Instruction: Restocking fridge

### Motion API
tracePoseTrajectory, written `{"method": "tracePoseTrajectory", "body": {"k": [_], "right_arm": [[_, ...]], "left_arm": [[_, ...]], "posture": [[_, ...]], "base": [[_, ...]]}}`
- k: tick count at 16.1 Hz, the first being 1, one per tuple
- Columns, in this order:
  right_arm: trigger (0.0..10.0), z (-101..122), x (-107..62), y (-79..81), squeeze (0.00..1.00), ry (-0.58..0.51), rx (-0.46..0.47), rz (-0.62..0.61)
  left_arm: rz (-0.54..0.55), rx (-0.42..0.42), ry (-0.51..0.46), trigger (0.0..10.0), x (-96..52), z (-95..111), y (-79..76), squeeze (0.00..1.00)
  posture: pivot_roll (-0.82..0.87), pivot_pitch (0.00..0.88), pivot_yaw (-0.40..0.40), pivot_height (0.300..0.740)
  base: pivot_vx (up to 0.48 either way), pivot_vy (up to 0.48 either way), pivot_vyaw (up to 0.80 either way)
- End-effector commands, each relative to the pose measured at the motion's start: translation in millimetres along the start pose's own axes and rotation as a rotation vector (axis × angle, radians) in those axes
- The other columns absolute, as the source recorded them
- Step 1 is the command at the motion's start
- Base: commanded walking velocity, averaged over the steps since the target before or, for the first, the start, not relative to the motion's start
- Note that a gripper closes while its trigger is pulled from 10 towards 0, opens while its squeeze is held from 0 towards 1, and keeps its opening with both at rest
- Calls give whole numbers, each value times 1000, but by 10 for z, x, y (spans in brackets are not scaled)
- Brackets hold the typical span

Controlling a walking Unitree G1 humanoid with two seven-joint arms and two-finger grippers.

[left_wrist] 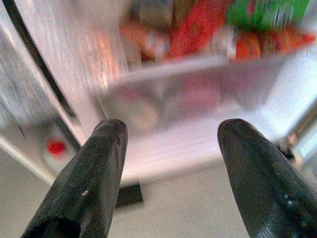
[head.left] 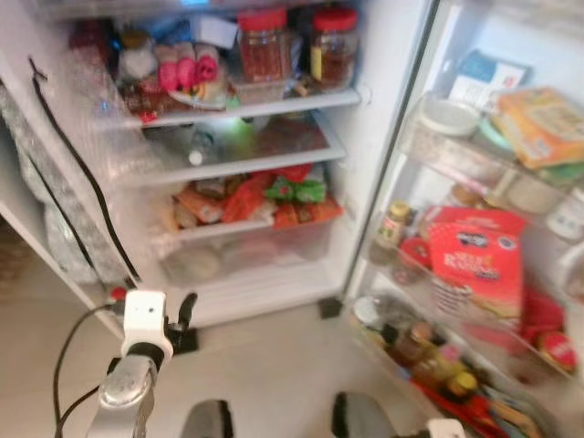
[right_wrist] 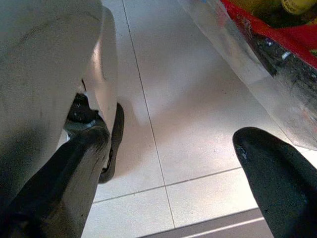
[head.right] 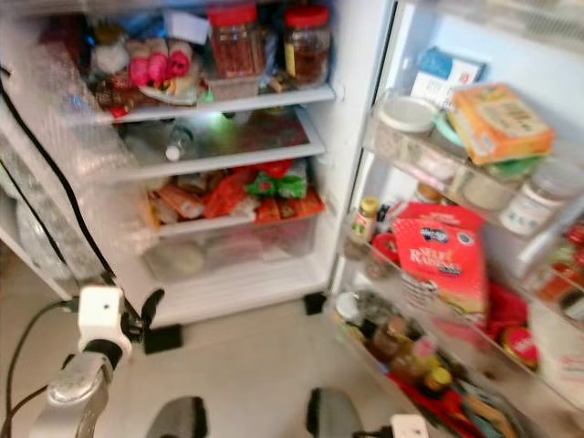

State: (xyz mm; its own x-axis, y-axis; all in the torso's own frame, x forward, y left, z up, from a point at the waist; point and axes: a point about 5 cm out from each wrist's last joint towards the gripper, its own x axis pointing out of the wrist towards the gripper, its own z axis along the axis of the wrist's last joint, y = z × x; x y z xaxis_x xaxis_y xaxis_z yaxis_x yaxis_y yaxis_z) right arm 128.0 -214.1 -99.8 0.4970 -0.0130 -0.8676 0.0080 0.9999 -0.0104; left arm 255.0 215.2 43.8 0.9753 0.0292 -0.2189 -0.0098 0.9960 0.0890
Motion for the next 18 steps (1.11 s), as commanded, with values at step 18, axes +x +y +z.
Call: {"method": "tracePoseTrajectory", "body": {"k": [18], "right_arm": [[10000,-37,7,99,0,7,16,32]], "left_arm": [[-15,7,581,10000,-291,-1181,-51,0]], "posture": [[-44,49,-31,618]], "base": [[0,245,0]]}}
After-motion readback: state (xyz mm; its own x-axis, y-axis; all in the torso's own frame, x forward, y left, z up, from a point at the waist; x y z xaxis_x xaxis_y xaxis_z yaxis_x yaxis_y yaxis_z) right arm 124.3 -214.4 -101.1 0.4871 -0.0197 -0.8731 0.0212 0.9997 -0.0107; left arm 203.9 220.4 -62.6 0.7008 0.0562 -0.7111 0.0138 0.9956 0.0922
